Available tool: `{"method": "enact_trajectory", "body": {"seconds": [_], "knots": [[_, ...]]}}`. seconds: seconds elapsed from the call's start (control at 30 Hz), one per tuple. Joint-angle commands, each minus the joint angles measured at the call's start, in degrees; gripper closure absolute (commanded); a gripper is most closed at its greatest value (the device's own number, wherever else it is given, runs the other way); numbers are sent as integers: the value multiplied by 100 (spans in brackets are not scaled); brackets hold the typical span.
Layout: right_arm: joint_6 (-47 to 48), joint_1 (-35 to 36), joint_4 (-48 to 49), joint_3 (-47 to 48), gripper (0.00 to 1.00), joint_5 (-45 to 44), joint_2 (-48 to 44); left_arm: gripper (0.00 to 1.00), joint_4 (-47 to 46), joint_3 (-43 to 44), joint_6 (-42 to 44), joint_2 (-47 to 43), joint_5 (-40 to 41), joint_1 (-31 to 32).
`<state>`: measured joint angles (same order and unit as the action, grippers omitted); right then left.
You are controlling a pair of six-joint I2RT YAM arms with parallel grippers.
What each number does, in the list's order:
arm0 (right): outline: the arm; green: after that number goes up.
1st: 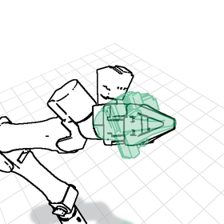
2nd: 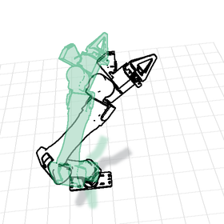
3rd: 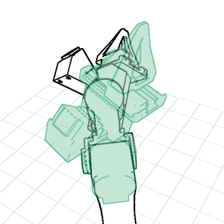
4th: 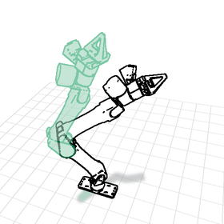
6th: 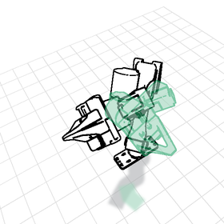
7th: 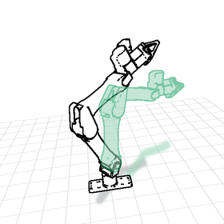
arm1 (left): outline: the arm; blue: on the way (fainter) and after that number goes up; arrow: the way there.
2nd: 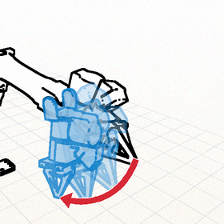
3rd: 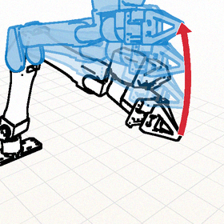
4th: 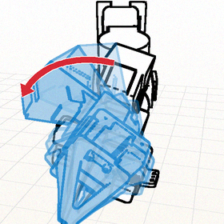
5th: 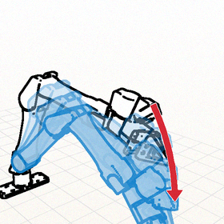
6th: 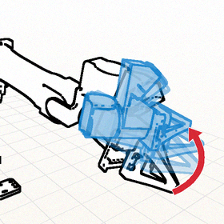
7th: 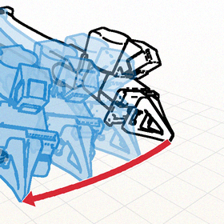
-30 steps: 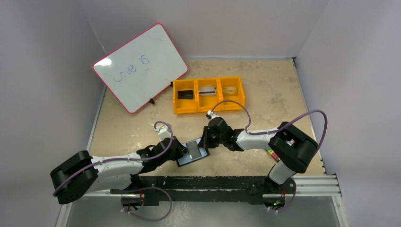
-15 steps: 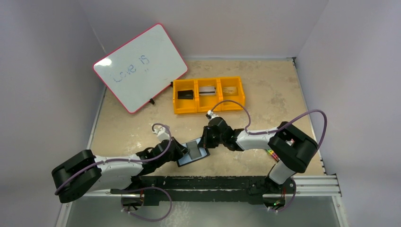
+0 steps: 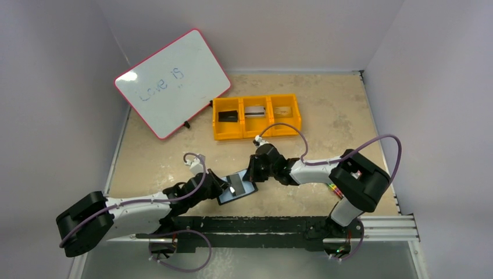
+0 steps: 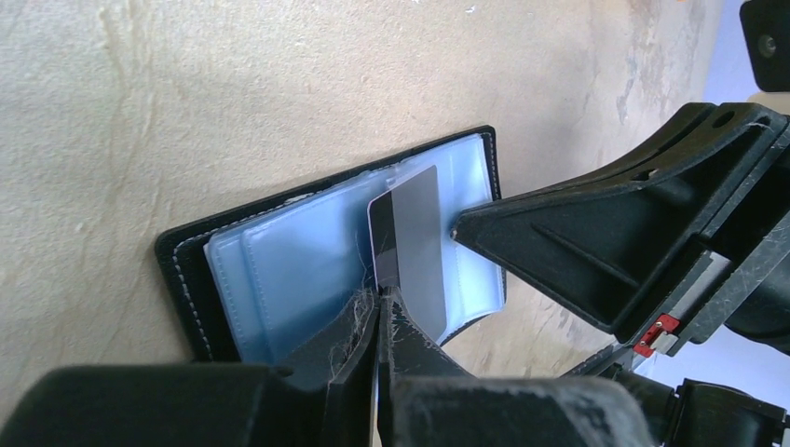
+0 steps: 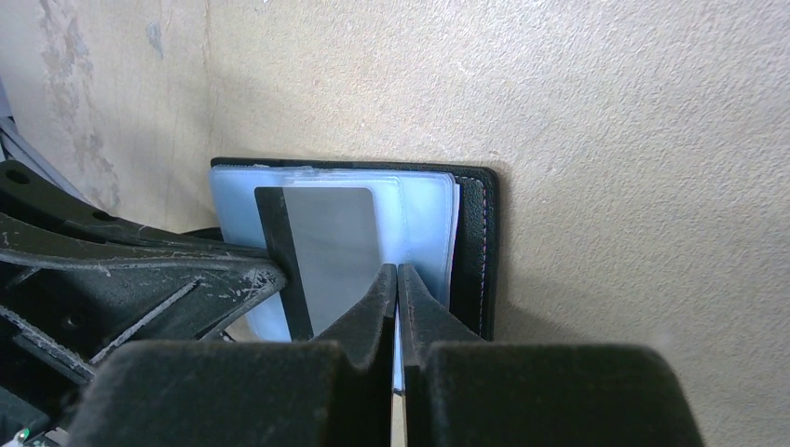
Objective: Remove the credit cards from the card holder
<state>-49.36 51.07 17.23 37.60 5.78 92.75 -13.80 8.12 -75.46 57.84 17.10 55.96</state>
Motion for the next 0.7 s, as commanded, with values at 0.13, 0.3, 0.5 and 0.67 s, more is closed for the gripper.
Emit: {"method": "enact_trajectory", "body": {"seconds": [0.13, 0.3, 0.5, 0.67], "knots": [[77, -3, -650, -8, 99, -441, 270, 100, 457, -98, 48, -354, 233, 19], [112, -4, -620, 19, 99, -411, 261, 100, 704, -38, 98, -584, 314, 20], [448, -7, -222, 17, 97, -92, -66, 100, 738, 112, 187, -476, 347, 20], [603, 34, 140, 28, 94, 255, -461, 100, 684, 159, 203, -395, 326, 20]]}}
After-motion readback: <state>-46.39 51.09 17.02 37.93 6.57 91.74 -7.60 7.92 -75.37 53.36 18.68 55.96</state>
